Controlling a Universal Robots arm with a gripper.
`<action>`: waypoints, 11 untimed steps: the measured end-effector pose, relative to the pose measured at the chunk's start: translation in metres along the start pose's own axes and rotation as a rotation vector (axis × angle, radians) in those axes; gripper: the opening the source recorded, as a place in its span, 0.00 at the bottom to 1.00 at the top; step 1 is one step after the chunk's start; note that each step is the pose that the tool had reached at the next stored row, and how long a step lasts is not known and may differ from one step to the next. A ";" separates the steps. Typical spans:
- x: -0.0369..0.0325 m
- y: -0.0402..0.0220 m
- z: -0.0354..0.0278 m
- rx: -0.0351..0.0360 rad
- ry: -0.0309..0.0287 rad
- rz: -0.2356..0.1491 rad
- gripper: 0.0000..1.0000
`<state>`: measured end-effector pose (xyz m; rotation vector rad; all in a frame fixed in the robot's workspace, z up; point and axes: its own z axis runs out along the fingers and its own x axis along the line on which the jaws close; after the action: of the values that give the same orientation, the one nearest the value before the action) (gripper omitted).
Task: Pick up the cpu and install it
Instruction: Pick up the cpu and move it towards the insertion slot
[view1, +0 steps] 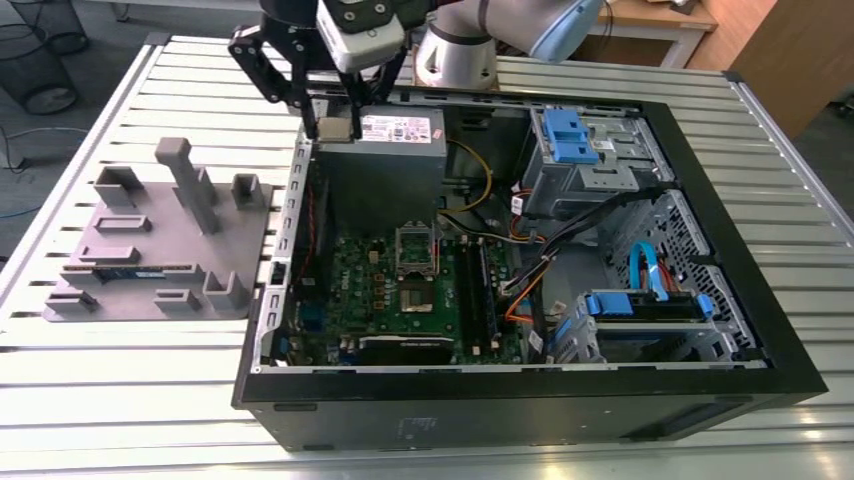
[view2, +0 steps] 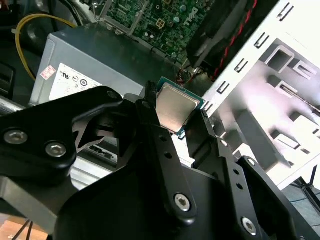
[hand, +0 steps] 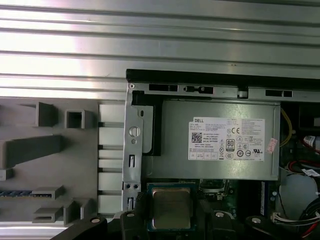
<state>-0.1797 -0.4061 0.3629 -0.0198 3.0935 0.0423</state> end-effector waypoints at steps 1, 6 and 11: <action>-0.0026 0.0000 0.0001 0.0000 0.0000 0.000 0.47; -0.0160 -0.0002 0.0008 0.0000 -0.0001 0.000 0.47; -0.0284 -0.0004 0.0014 0.0000 0.0000 0.000 0.47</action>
<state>-0.1513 -0.4061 0.3629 -0.0199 3.0935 0.0424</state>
